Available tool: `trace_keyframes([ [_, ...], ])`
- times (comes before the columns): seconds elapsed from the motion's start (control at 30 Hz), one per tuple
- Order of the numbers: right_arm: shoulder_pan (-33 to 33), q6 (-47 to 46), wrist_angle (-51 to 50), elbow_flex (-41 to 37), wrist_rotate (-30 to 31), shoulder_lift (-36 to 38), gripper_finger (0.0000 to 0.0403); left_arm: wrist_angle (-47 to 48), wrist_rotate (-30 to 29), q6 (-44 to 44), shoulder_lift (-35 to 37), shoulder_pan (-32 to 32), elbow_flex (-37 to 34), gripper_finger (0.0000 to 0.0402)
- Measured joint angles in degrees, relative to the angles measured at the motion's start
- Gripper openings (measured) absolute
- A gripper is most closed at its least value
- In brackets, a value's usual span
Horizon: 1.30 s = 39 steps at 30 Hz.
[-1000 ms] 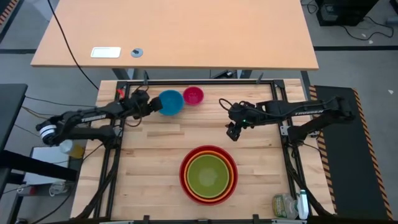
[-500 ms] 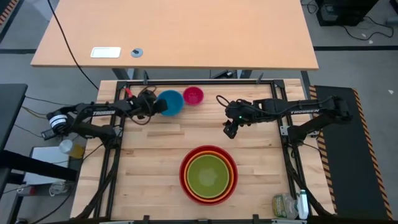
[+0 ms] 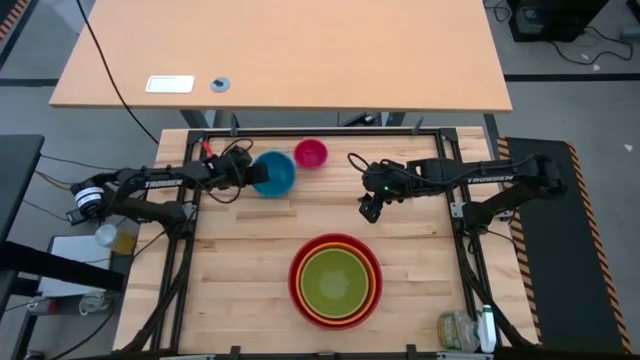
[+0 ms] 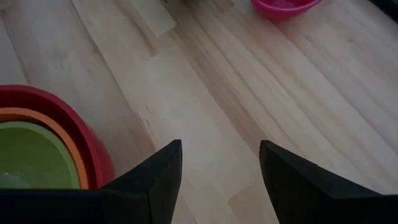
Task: Nest bowls inside each other by size order
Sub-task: Stack the blue bowl on top of the green bowl
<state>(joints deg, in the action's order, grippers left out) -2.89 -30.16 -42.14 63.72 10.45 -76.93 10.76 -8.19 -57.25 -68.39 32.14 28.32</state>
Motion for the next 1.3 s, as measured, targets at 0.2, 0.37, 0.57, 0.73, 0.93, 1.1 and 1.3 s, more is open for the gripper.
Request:
trace_keyframes([
  [0.2,-2.4,-0.3,-1.9,0.0,-1.6,0.0,0.0214,-4.3,6.6,12.3,2.8,-8.1,7.8,0.0014],
  [0.37,-5.8,1.4,-5.7,0.0,-3.1,0.9,0.0206,1.5,8.9,15.9,1.0,-18.5,19.0,0.0014],
  [0.57,-11.5,1.1,-10.3,0.0,-4.0,3.8,0.0201,20.6,8.0,18.2,-8.3,-29.5,37.2,0.0015],
  [0.73,-15.5,-1.3,-11.9,0.0,-8.5,4.4,0.0201,28.8,8.2,19.2,-18.5,-35.3,48.7,0.0015],
  [0.93,-17.6,-1.1,-12.2,0.0,-12.1,4.5,0.0201,33.8,15.5,19.2,-31.6,-38.8,61.8,0.0015],
  [1.1,-18.5,1.7,-14.6,0.0,-13.5,4.6,0.0201,44.5,15.5,22.6,-42.1,-41.3,74.2,0.0016],
  [1.3,-18.6,4.8,-14.5,0.0,-13.5,4.6,0.0201,46.5,15.4,25.0,-49.6,-42.0,79.6,0.0016],
])
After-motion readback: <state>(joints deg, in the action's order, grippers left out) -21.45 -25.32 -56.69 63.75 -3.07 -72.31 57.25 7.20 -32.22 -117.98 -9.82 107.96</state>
